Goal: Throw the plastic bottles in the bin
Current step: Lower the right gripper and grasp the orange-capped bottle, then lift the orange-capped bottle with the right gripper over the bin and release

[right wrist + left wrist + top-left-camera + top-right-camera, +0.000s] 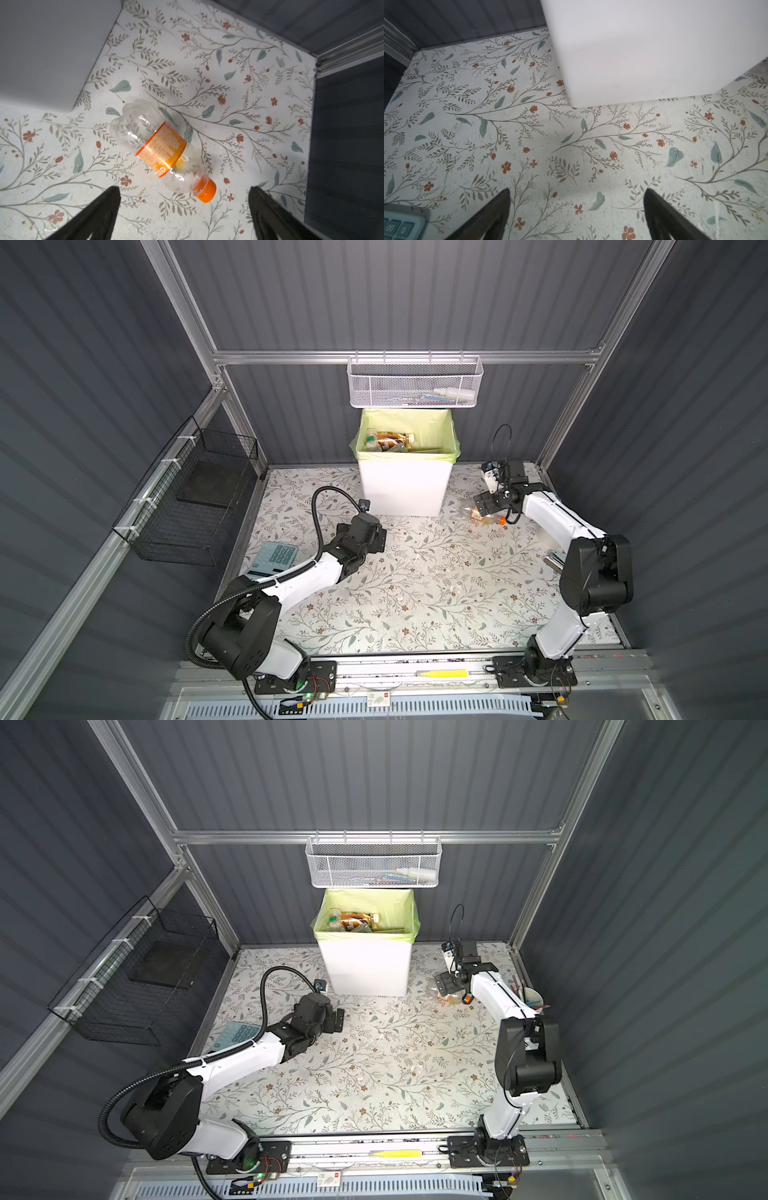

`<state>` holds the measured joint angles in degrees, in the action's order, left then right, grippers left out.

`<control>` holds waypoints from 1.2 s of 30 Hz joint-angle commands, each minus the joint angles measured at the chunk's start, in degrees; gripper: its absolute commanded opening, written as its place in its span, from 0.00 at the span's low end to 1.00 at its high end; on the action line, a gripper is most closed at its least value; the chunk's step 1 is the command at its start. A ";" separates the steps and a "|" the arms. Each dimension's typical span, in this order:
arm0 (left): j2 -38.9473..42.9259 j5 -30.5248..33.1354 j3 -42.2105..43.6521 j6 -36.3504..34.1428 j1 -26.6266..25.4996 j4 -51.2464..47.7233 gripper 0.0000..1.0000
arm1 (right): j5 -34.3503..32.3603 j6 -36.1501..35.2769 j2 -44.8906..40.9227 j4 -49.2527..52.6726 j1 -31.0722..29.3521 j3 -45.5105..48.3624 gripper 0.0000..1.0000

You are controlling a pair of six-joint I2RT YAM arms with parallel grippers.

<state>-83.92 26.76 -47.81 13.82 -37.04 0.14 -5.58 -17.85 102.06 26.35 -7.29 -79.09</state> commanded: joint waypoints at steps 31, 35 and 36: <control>-2.17 -0.21 0.96 1.14 0.42 0.65 1.00 | 0.04 -8.54 15.67 9.45 -3.47 -8.84 0.54; -1.98 0.15 0.92 1.12 0.43 0.56 1.00 | 0.48 -6.38 12.95 9.09 -3.43 -9.24 0.50; -1.97 0.20 0.96 1.16 0.45 0.58 1.00 | 0.42 -5.82 12.02 8.78 -3.35 -9.32 0.49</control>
<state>-85.84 26.81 -47.18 14.24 -37.04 0.30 -5.85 -25.87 117.91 34.79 -10.76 -87.83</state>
